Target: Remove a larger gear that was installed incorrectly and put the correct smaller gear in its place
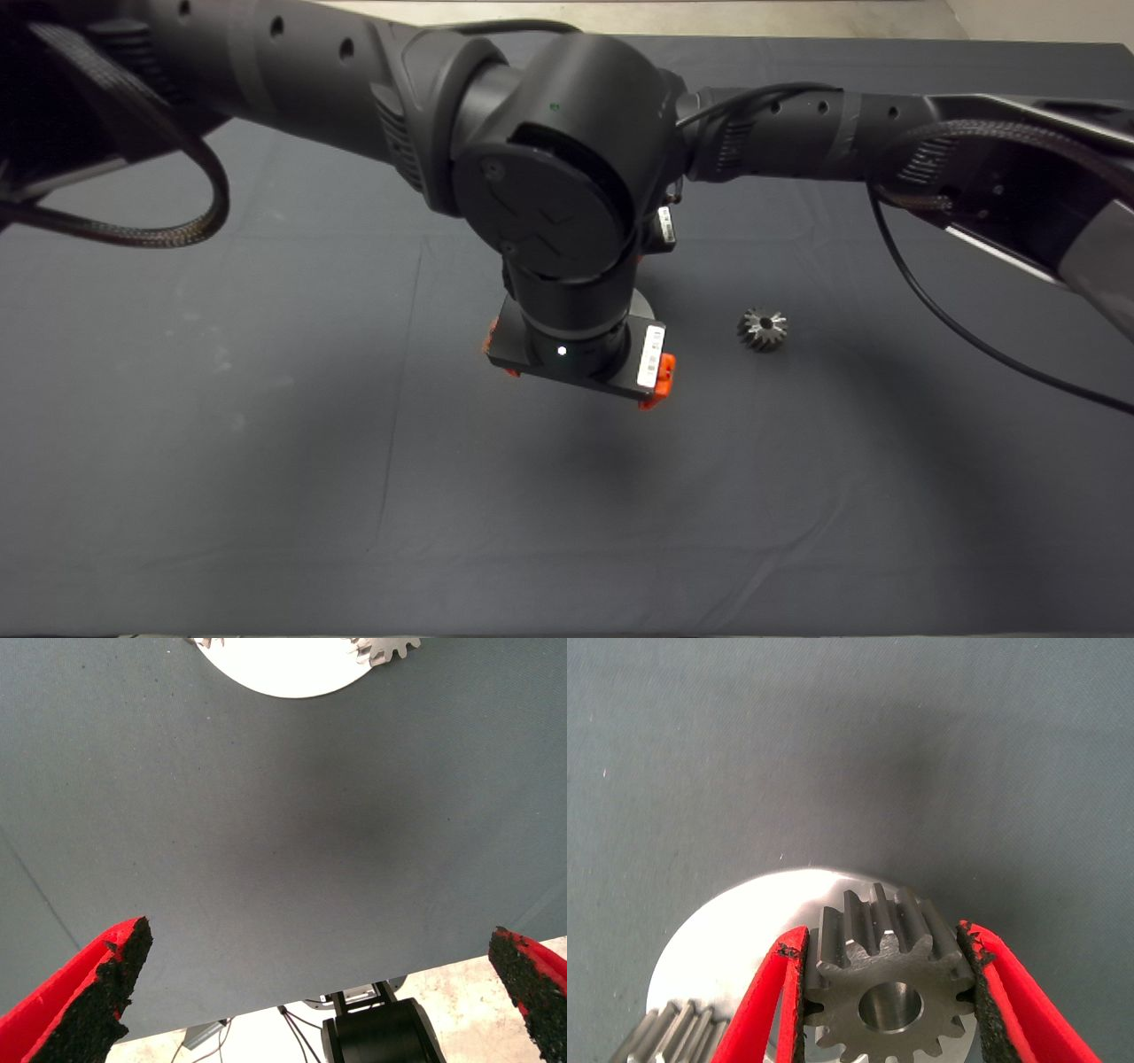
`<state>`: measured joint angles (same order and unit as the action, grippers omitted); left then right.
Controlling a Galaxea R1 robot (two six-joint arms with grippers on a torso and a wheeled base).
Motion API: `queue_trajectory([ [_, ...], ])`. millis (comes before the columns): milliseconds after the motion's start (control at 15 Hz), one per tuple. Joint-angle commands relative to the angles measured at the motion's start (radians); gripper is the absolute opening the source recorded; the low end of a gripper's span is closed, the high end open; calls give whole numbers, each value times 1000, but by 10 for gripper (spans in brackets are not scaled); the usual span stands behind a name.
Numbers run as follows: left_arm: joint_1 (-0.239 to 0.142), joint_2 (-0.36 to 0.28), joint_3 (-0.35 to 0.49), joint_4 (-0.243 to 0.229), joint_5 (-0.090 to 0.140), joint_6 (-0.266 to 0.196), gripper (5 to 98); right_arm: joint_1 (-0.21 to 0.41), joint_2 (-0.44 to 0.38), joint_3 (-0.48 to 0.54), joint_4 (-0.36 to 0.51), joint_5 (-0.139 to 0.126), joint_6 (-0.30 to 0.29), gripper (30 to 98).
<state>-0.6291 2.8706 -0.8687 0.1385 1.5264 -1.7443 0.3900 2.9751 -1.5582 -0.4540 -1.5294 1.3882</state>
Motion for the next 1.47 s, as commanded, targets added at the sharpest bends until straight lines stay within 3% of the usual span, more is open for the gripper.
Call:
queue_trajectory([
  [0, -12, 13, 1, -2, 61, 2, 976, -2, -90, 186, 8, -72, 65, 358],
  [400, -12, 33, -6, -2, 61, -1, 976, 0, -101, 179, 8, -72, 61, 358],
  [733, -14, 29, -8, -2, 63, -1, 976, 59, -38, 70, 22, -75, 34, 358],
  [1000, -14, 26, -19, 0, 63, -1, 976, 69, 20, -54, 64, -72, -29, 358],
  [1400, -14, 33, -19, -2, 63, -1, 976, 69, 21, -46, 65, -74, -25, 357],
])
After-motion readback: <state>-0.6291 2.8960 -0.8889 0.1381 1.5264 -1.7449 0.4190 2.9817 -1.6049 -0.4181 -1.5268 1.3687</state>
